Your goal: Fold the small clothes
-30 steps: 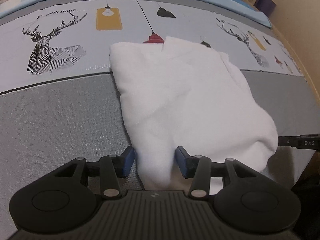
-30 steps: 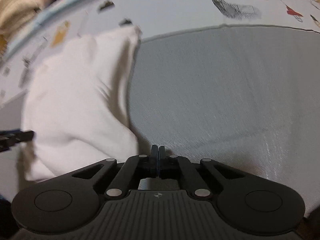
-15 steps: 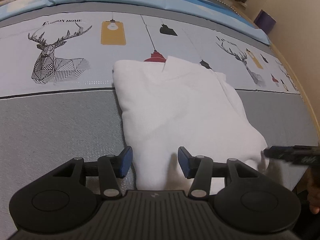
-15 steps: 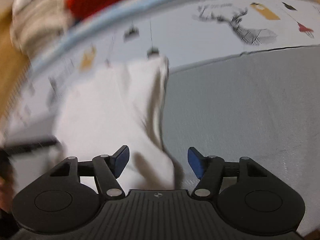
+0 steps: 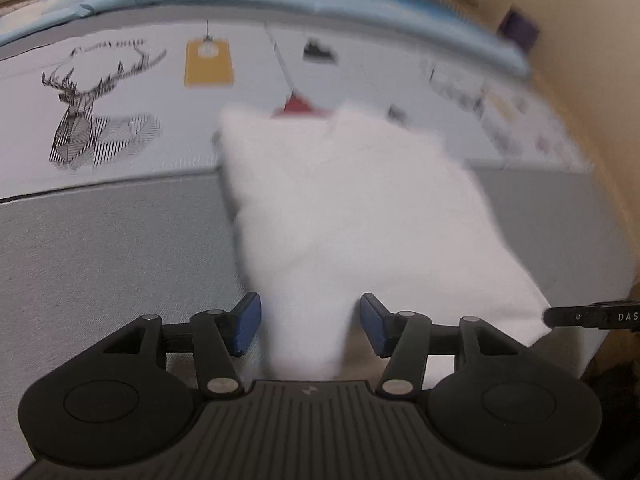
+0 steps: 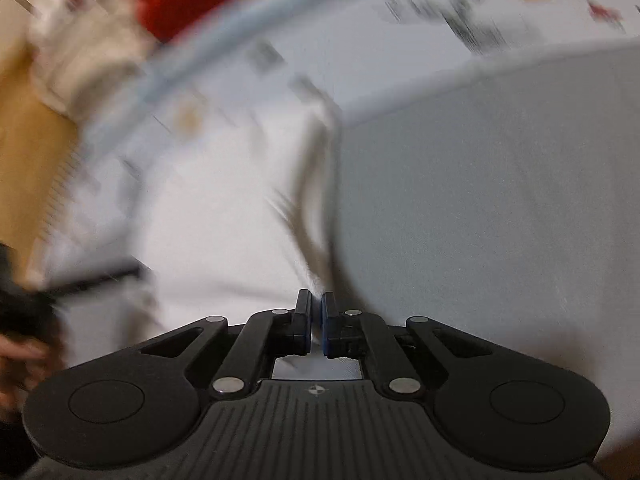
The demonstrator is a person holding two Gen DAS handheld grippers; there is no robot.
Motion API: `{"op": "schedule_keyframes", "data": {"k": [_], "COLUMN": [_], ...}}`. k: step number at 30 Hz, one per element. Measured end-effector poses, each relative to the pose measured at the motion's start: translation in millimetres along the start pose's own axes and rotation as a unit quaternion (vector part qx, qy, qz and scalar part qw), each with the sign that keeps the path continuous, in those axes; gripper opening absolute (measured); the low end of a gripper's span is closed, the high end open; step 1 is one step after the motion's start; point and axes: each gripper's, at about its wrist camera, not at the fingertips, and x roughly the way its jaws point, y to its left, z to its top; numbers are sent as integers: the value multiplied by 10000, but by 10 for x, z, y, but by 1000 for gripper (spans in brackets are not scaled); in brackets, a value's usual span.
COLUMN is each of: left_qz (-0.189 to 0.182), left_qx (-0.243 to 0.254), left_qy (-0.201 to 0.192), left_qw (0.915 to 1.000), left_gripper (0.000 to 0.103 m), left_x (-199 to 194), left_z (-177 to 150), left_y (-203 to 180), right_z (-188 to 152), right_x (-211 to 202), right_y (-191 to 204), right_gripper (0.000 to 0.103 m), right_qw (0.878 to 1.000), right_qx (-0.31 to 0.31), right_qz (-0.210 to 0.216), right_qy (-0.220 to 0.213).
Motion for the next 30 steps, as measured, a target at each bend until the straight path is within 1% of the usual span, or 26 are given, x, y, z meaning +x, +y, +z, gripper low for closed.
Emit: {"op": "schedule_keyframes", "data": {"k": [1,2,3,5,6,7,8,9,10,11,12,14,16,21,24,28,30], "left_qz": [120,173,113,-100,-146,-205,-264,-343,-383,-409,-423,-444,-484,-678,-794,-974,-1022], "left_qx": [64,55,-11,-171,-251,-355,-448,-589,-698,-815,-923,-1095,-1286,-1643,-1752,-1913,-1864], "left_qy": [144,214,209,98,17,-87,-161,-249,-301,-346,-374,-362,-308,-171,-51,44,11], "left_qw": [9998,9996,9997,9998,9996,9991,9985,9974,9964,9952,9941,9923,9900,9839,9813,9767,9771], "left_gripper": [64,64,64,64,65,66,67,68,70,72,73,73,75,75,75,73,73], "left_x": [56,83,75,16,-17,-55,-83,-108,-122,-124,-115,-73,-11,179,304,454,501], "left_z": [-27,-38,-27,12,29,55,79,105,133,156,182,240,288,362,379,412,431], "left_y": [-14,-16,-5,44,74,108,131,180,212,251,289,345,403,538,593,630,615], "right_z": [-16,-26,-20,28,54,87,119,168,193,228,266,340,405,461,470,526,541], "right_x": [55,78,75,-21,-95,-170,-249,-283,-321,-319,-308,-231,-89,170,324,476,495], "right_y": [35,65,81,89,100,106,108,89,87,76,70,129,219,352,327,303,276], "right_gripper": [3,7,7,7,7,10,19,26,40,49,50,56,58,58,58,56,55], "right_qw": [9994,9984,9982,9991,9987,9974,9949,9923,9896,9879,9872,9884,9911,9952,9964,9976,9969], "right_qx": [-171,-305,-320,-239,-197,-136,-24,103,244,345,415,472,455,482,509,512,630], "right_qz": [-261,-445,-497,-310,-228,-158,-106,-69,-14,63,154,271,194,-57,-227,-190,-115], "right_qy": [130,160,131,-175,-407,-685,-1004,-1233,-1420,-1512,-1533,-1421,-1235,-847,-636,-437,-448]}}
